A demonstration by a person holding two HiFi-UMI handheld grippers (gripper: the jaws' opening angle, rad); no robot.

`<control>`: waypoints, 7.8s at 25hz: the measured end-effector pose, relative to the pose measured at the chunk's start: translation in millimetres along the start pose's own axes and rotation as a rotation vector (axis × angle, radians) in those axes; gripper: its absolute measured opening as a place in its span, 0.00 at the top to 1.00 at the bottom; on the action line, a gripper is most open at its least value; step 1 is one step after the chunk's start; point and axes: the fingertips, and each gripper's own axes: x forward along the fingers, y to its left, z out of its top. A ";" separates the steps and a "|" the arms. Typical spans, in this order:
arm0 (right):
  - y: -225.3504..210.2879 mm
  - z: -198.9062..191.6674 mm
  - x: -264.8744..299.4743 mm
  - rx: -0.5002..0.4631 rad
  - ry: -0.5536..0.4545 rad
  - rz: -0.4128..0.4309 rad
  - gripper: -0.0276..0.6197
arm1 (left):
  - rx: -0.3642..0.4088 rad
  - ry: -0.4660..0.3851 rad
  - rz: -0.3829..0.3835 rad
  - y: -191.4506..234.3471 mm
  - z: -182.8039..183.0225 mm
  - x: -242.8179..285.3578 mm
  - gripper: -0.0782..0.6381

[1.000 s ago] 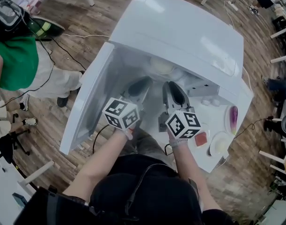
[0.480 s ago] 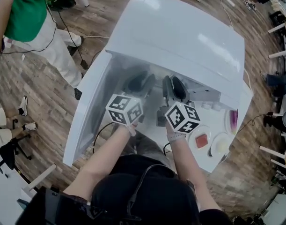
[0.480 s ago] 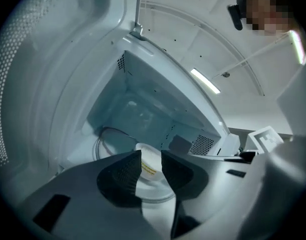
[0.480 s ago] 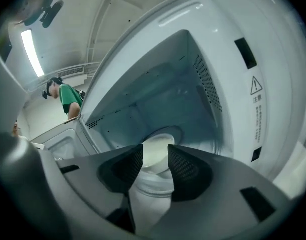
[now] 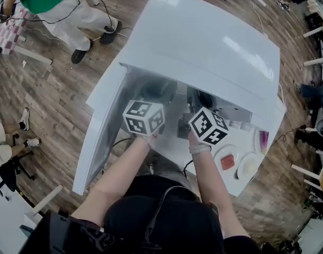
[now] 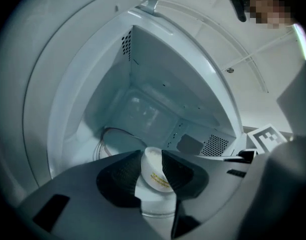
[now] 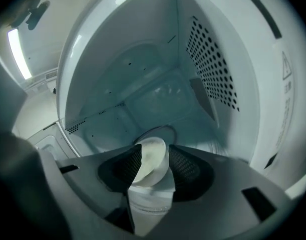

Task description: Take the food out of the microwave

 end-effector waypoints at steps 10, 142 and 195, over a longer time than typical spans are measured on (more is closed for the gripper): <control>-5.6 -7.3 13.3 0.056 0.051 -0.020 0.70 | -0.021 0.054 0.001 5.9 -1.8 15.0 0.73; 1.9 -156.3 -120.8 0.088 0.331 0.139 0.75 | -0.267 0.141 0.230 -19.9 -146.4 -145.2 0.76; 26.8 -124.8 -154.9 -0.209 0.222 0.333 0.88 | -0.003 0.091 0.024 -61.5 -122.4 -159.8 0.73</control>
